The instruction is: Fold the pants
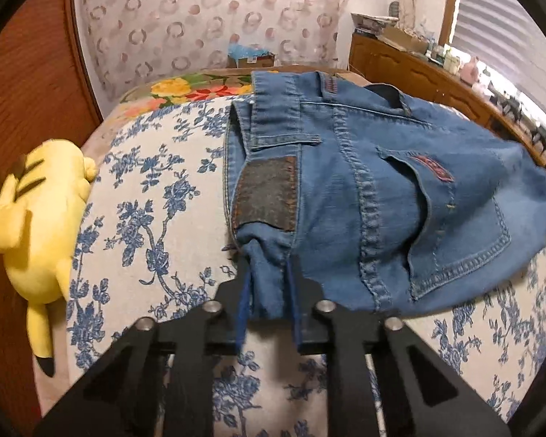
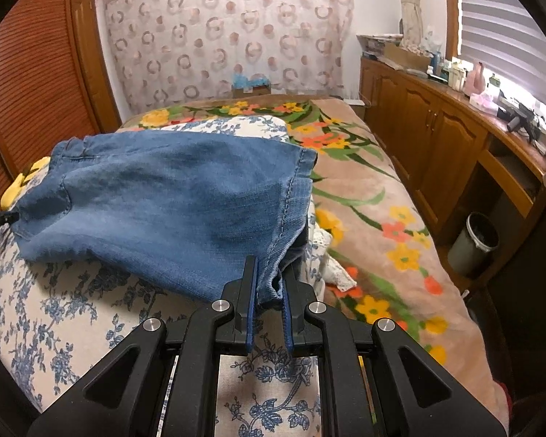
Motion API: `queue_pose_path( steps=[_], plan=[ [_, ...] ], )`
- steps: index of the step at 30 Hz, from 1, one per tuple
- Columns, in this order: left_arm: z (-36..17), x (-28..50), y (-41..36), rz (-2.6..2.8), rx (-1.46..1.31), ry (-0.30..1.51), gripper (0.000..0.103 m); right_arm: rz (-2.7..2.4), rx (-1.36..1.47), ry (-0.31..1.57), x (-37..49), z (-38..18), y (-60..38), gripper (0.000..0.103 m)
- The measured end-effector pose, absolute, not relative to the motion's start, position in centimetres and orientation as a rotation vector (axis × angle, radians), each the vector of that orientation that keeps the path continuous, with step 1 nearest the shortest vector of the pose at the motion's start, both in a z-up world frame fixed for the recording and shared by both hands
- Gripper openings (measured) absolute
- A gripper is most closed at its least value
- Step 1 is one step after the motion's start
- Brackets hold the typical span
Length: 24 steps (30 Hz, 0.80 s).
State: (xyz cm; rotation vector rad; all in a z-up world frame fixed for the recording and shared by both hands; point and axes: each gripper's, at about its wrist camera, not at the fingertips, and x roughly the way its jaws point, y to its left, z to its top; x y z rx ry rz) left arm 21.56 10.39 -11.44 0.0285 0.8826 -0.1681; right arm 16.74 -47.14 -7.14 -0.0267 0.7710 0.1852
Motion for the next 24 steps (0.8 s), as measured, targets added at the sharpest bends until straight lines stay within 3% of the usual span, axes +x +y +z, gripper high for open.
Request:
queue_pose_path(
  steps=[11, 24],
  plan=[
    [-3.1, 13.0, 10.3, -0.163, 0.055, 0.708, 0.008, 0.195, -0.030, 0.654, 14.7, -3.5, -47.4, 0.008],
    [-4.6, 6.9, 13.2, -0.105, -0.020, 0.725, 0.004, 0.218, -0.011, 0.721, 11.2, -5.4, -47.1, 0.008]
  ],
)
